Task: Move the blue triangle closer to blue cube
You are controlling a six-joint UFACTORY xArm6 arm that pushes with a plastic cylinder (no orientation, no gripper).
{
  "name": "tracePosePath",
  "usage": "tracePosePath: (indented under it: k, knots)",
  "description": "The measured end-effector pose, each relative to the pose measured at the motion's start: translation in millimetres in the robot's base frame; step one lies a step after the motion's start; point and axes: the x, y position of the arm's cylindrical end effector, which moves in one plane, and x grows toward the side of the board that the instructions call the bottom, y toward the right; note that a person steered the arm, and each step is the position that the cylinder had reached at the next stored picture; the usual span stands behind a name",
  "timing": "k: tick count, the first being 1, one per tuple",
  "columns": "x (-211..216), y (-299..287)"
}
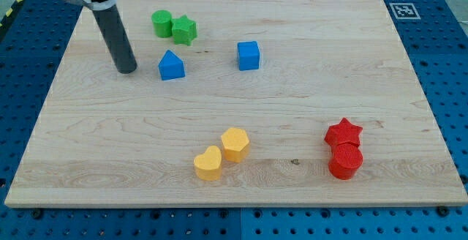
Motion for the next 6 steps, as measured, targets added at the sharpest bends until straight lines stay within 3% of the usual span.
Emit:
tracePosePath:
  k: [3, 6]
  knots:
    - [-0.1, 66.6]
    - [17.3, 97.6]
